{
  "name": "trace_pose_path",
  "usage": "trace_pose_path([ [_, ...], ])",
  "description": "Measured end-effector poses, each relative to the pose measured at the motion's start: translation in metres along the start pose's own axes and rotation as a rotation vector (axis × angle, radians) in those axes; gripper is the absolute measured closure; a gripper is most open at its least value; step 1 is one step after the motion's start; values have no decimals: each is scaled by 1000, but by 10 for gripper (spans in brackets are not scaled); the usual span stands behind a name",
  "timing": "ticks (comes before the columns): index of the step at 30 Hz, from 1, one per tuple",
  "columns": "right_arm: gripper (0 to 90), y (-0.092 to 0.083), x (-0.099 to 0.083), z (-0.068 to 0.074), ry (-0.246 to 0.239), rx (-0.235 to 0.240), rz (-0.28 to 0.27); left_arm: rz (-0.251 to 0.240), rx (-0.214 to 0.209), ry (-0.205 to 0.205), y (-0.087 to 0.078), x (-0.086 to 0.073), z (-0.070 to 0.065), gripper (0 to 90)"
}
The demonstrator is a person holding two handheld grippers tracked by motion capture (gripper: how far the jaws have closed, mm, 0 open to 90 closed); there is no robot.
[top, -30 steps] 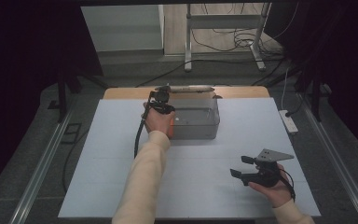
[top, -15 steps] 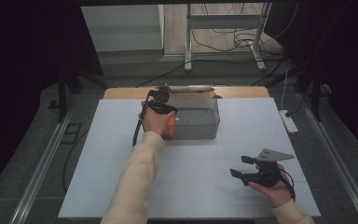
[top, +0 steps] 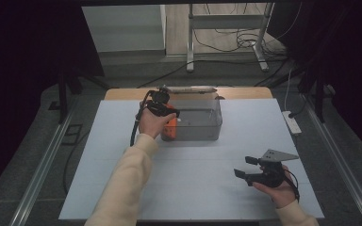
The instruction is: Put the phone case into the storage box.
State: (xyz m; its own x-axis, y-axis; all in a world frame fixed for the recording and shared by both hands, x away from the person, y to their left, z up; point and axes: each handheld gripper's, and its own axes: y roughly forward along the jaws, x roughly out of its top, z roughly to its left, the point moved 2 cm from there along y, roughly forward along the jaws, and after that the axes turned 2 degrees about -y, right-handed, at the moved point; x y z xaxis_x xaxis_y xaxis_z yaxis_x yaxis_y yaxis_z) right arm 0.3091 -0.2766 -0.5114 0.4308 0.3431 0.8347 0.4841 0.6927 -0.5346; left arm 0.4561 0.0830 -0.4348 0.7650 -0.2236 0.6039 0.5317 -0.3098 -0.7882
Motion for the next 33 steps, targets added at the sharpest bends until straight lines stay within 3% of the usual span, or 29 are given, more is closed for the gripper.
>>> trace_pose_path([
  [11, 242, 0, -1, 0, -5, -6, 6, -66, -83, 44, -15, -14, 5, 292],
  [14, 242, 0, -1, 1, -7, -11, 11, -80, -105, 70, -19, -22, 5, 281],
  [24, 242, 0, -2, 2, -6, -26, 19, -158, -177, 94, -38, -50, 9, 275],
  [33, 241, 1, -3, 2, -3, -31, 25, -181, -225, 142, -54, -80, 8, 268],
])
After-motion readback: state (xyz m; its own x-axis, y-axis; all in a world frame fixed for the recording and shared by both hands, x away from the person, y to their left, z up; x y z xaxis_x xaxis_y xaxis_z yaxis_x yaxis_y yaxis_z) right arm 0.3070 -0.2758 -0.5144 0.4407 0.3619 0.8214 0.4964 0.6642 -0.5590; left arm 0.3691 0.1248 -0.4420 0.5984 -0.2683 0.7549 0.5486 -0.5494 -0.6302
